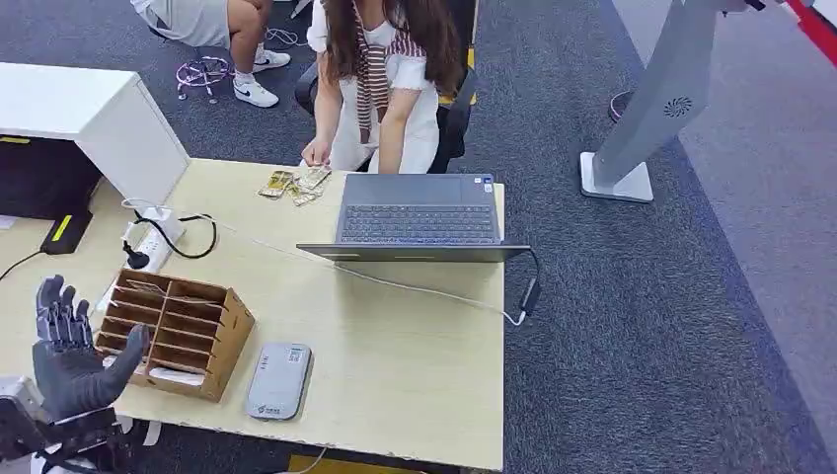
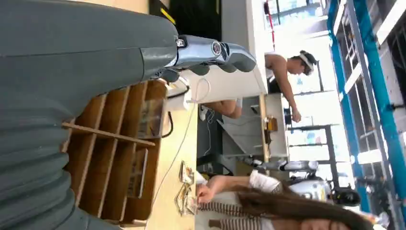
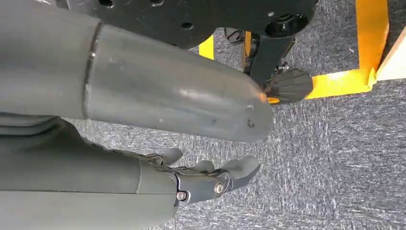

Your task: Pass the card to the sensor for recognition and then transmit it.

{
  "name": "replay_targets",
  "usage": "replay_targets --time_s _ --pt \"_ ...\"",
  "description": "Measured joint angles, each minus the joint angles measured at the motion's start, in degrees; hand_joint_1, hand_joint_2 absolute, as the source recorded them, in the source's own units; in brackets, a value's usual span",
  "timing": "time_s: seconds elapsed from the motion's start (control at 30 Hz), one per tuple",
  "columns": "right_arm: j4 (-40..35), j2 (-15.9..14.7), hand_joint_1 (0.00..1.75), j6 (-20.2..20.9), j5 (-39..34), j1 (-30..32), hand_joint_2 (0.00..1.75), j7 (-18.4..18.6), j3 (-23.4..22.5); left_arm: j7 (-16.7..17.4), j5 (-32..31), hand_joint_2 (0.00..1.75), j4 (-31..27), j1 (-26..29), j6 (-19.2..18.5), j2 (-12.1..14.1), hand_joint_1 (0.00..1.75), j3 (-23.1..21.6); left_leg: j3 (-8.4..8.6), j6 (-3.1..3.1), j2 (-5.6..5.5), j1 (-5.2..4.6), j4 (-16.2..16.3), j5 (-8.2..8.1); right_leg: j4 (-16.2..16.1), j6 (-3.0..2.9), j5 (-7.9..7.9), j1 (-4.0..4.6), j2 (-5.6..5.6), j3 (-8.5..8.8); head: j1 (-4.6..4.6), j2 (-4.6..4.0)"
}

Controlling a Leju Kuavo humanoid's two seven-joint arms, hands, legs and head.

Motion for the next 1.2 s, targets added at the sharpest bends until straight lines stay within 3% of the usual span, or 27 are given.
replay_targets --time_s 0.47,1.2 --pt "0.1 0.0 0.00 1.0 2.1 -0.4 0.00 0.6 0.9 9.5 -23.5 1.75 6.3 -13.3 2.4 5.8 0.00 -11.0 -0.01 -0.06 0.01 0.00 0.0 0.06 0.0 -0.03 0.06 0.00 0.04 -0.02 0.00 0.00" --pt "0.1 -0.9 0.00 3.2 6.9 -1.2 0.00 2.4 3.2 24.3 -59.3 1.75 21.4 -33.4 7.4 14.7 0.00 -25.9 -0.08 -0.03 0.03 0.00 0.0 0.17 0.0 -0.03 0.13 0.00 0.07 -0.07 0.00 0.00"
